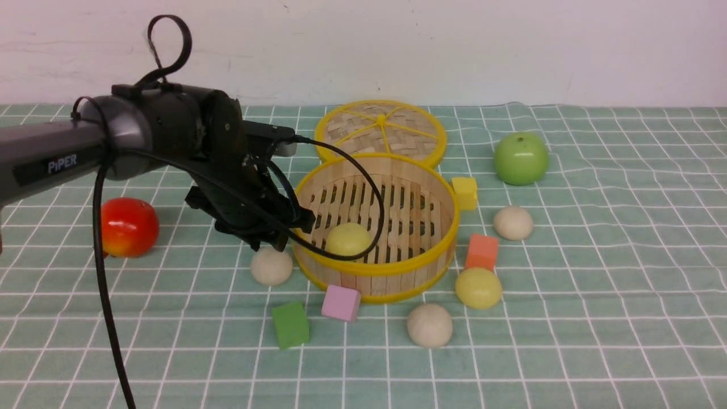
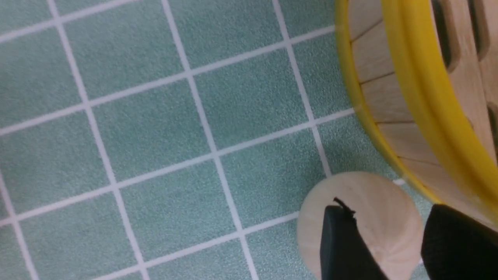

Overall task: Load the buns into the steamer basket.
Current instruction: Use the left arm to grab a steamed stuffed bun, then use the left arm to put the steamed stuffed bun into the steamer

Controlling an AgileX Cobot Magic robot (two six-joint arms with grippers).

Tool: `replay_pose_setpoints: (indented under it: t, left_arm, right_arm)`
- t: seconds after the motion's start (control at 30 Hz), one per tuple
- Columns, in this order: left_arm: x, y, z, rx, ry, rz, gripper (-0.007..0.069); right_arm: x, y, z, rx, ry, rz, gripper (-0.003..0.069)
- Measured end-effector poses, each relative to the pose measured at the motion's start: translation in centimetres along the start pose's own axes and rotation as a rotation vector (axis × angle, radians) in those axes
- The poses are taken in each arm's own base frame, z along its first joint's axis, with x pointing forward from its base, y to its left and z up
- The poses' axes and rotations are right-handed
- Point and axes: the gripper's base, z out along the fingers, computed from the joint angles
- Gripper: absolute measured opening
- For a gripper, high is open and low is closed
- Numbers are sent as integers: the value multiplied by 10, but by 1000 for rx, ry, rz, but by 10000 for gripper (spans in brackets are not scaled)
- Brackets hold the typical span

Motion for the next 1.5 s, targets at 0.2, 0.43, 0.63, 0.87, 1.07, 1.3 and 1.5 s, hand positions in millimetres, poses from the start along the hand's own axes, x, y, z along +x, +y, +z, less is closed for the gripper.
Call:
replay_pose_setpoints:
  t: [0.2, 0.43, 0.63, 0.87, 1.07, 1.3, 1.5]
  left_arm:
    - [0, 0, 9, -1, -5, -1, 289]
    - [1, 0, 9, -1, 5, -1, 290]
    - [6, 0, 9, -2, 53, -1, 195]
    - [7, 0, 9, -2, 68, 0, -10]
    - [-4, -4, -29, 6, 74, 5, -11]
    - [-44, -37, -99, 84, -211, 87, -11]
    - [-58, -46, -54, 85, -229, 109, -11]
  right_arm:
    - [0, 0, 0, 0, 0, 0, 240]
    - [0, 0, 0, 0, 0, 0, 240]
    - [0, 0, 0, 0, 0, 0, 240]
    - [0, 0, 0, 0, 0, 0, 240]
    - [0, 0, 0, 0, 0, 0, 240]
    - [0, 0, 0, 0, 0, 0, 240]
    - [0, 0, 0, 0, 0, 0, 240]
